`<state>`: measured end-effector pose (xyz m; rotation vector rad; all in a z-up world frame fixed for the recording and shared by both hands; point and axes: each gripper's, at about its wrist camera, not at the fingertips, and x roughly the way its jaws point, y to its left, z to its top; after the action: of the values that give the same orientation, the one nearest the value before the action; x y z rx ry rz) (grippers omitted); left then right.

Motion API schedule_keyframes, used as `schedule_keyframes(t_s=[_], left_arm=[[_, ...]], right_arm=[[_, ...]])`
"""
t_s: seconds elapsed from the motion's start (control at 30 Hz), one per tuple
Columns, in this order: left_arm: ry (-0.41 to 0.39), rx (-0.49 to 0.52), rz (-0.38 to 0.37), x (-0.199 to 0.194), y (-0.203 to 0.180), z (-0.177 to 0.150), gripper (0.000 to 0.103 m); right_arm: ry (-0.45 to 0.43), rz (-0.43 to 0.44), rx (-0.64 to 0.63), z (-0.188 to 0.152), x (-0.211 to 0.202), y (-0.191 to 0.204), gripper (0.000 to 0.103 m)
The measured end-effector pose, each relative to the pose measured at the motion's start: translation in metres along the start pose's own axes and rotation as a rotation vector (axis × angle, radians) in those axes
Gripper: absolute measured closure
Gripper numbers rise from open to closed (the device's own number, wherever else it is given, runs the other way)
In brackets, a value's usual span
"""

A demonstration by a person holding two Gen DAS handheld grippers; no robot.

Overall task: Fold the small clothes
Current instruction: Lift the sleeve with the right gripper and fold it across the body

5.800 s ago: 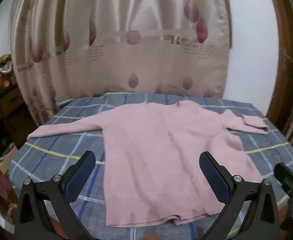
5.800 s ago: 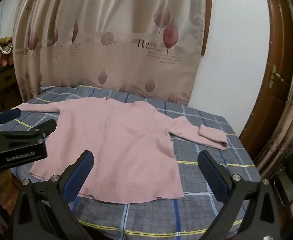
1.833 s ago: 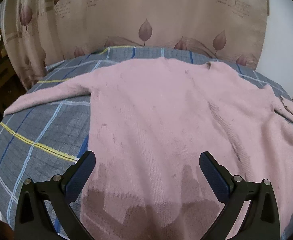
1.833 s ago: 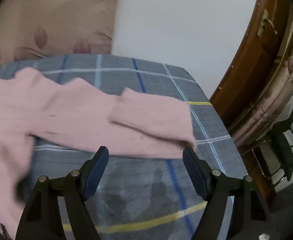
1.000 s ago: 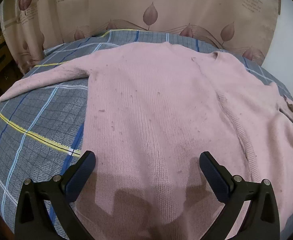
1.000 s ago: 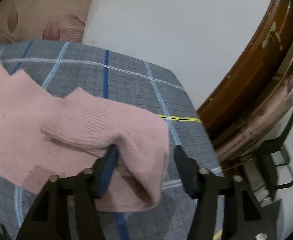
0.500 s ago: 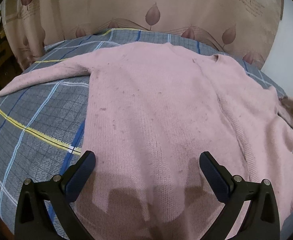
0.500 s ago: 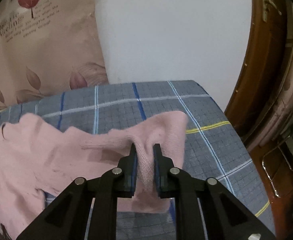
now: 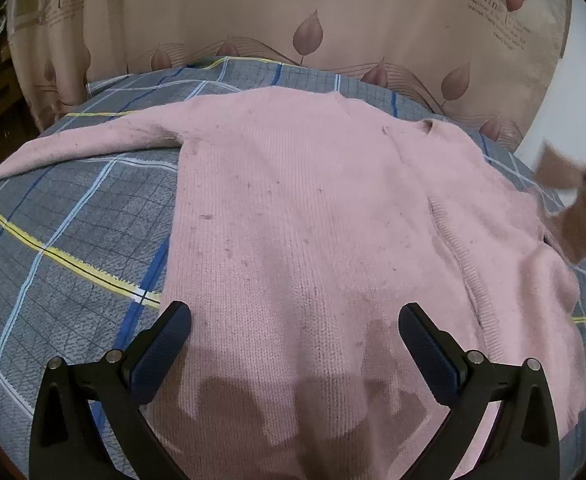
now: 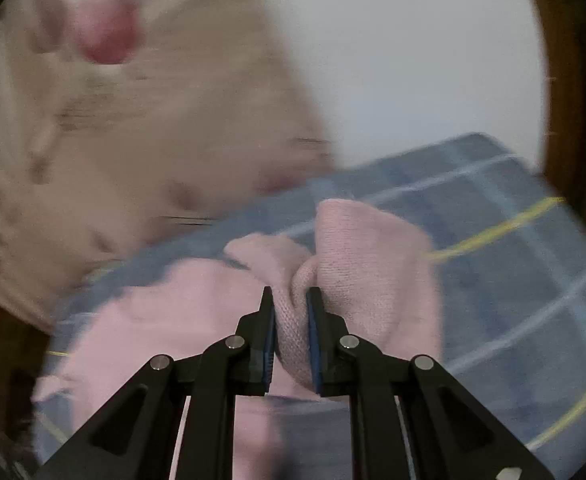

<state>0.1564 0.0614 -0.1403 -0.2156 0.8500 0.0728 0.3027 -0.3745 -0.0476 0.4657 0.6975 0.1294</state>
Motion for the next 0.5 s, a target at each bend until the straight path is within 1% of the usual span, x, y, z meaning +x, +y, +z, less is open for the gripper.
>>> schedule_keyframes(t_s=[0.03,0.07,0.1,0.17,0.2,0.23,0.3,0.37,0.43,0.5], left_arm=[[-0.001,-0.001,-0.001,0.000,0.000,0.000,0.000],[-0.003,-0.002,-0.003,-0.001,0.000,0.000,0.000],[-0.004,-0.005,-0.005,-0.001,0.000,0.000,0.000],[-0.008,-0.014,-0.015,-0.003,0.002,-0.001,0.000],[-0.012,-0.020,-0.022,-0.003,0.002,-0.001,0.000],[-0.015,-0.027,-0.028,-0.004,0.003,-0.001,0.000],[-0.017,-0.038,-0.040,-0.004,0.005,0.000,0.000],[-0.021,-0.045,-0.050,-0.005,0.006,0.000,0.000],[-0.021,-0.048,-0.064,-0.005,0.007,0.000,0.000],[-0.019,-0.051,-0.099,-0.006,0.009,0.001,0.000]], right_arm=[[-0.002,0.055,0.011,-0.002,0.002,0.012,0.090],[0.005,0.148,0.022,-0.007,0.011,0.039,0.090],[0.011,0.199,0.017,-0.011,0.017,0.057,0.090],[0.032,0.321,-0.022,-0.027,0.036,0.103,0.090],[0.044,0.359,-0.042,-0.035,0.045,0.121,0.090],[0.078,0.418,-0.068,-0.048,0.060,0.148,0.090],[0.122,0.460,-0.111,-0.067,0.078,0.177,0.090],[0.180,0.462,-0.180,-0.091,0.101,0.208,0.090],[0.219,0.454,-0.200,-0.105,0.116,0.221,0.090],[0.248,0.447,-0.211,-0.118,0.130,0.231,0.090]])
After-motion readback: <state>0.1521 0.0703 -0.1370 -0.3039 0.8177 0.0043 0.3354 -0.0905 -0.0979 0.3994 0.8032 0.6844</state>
